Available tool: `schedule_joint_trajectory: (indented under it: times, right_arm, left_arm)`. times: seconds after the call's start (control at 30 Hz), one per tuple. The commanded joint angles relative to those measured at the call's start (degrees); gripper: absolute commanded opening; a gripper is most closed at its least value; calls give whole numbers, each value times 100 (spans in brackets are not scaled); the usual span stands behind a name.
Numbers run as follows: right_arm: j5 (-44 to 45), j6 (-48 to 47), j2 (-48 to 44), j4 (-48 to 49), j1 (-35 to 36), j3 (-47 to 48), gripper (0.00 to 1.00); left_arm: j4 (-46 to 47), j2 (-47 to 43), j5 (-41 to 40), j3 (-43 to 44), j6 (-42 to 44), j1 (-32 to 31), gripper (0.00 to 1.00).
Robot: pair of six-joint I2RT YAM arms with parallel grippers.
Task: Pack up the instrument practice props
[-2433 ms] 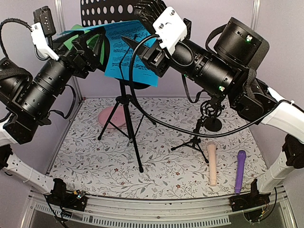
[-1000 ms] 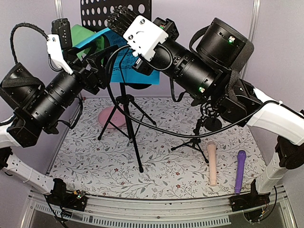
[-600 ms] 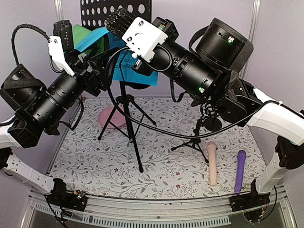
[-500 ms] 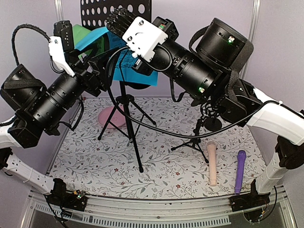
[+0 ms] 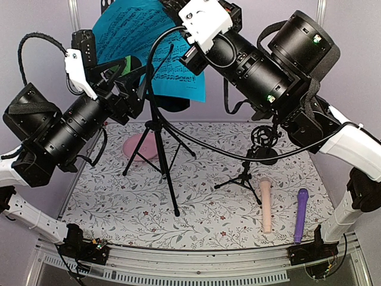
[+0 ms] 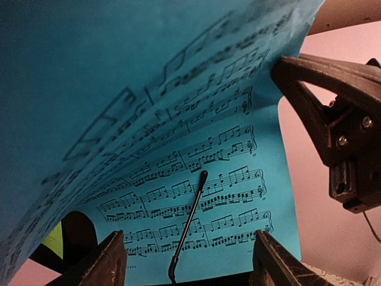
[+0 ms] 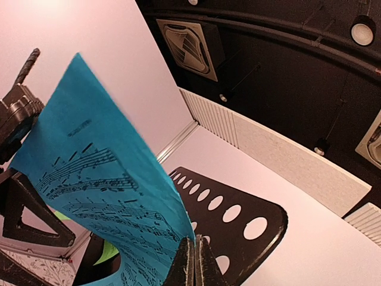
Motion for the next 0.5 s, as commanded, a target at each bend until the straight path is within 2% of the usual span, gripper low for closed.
schedule_joint_trajectory:
  times: [0.0, 0.47]
  right_arm:
    - [-38, -59, -155, 345, 40, 289, 0]
    - [353, -276, -576, 720, 13, 259, 0]
  left_arm:
    - [-51, -41, -9, -68, -94, 63, 74]
    - [-139, 71, -41, -55, -179, 63, 74]
